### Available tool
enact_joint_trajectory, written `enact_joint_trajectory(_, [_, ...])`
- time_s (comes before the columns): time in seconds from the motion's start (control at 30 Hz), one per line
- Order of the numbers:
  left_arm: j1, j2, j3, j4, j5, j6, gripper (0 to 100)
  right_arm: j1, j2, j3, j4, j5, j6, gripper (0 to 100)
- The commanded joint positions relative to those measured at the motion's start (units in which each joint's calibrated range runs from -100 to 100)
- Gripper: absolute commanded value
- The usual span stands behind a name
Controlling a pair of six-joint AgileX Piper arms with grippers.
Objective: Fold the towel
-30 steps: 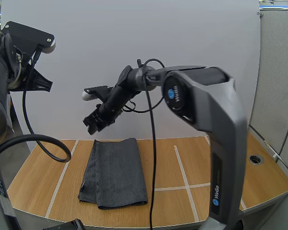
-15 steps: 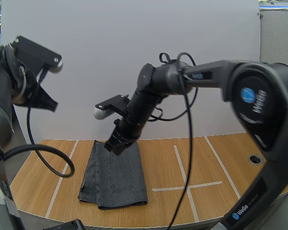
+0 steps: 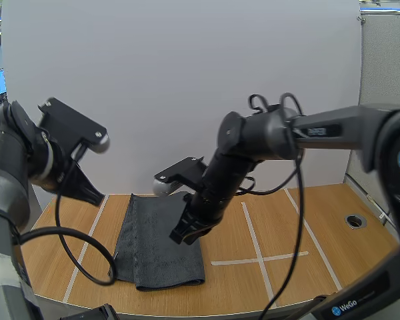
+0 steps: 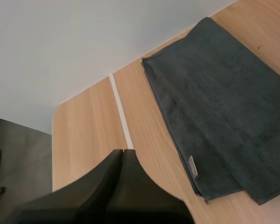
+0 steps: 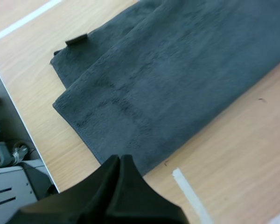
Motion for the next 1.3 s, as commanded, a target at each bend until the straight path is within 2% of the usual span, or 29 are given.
enact_joint_trajectory(0.0, [0.14, 6.71, 6.86, -5.40, 8.26, 5.63, 0, -2.17, -12.59, 2.50, -0.21, 0.29, 0.35, 0])
enact_joint_trajectory(0.2, [0.14, 19.80, 8.18, -9.87, 9.48, 11.11, 0, -2.17, -20.04, 2.50, -1.92, 5.51, 2.37, 0])
enact_joint_trajectory(0.37, [0.14, 29.56, 8.18, -12.88, 20.62, 16.48, 0, -2.17, -24.91, 2.50, -5.27, 5.73, 4.69, 0])
enact_joint_trajectory(0.57, [0.14, 37.72, 8.18, -12.88, 20.84, 16.76, 0, -2.17, -27.40, 2.50, -6.87, 6.08, 5.88, 0])
enact_joint_trajectory(0.77, [0.14, 40.72, 9.70, -11.23, 20.84, 15.64, 0, -2.17, -27.81, 2.50, -7.50, 6.08, 6.33, 0])
enact_joint_trajectory(0.83, [0.14, 40.72, 10.82, -10.32, 20.84, 15.53, 5, -2.17, -27.94, 2.50, -7.50, 6.08, 6.84, 0])
enact_joint_trajectory(0.87, [0.14, 40.72, 11.32, -10.20, 20.84, 15.27, 11, -2.17, -27.94, 2.50, -7.50, 6.08, 6.84, 0])
enact_joint_trajectory(1.07, [0.07, 40.72, 14.66, -8.26, 20.84, 12.53, 78, -2.17, -27.94, 2.50, -7.50, 6.08, 6.84, 0])
enact_joint_trajectory(1.1, [0.07, 40.72, 15.16, -7.84, 20.84, 12.09, 81, -2.17, -27.94, 2.50, -7.50, 6.08, 6.84, 0])
enact_joint_trajectory(1.27, [-0.16, 40.72, 17.60, -7.98, 20.84, 12.29, 81, -2.17, -27.94, 2.50, -7.50, 6.08, 6.84, 0])
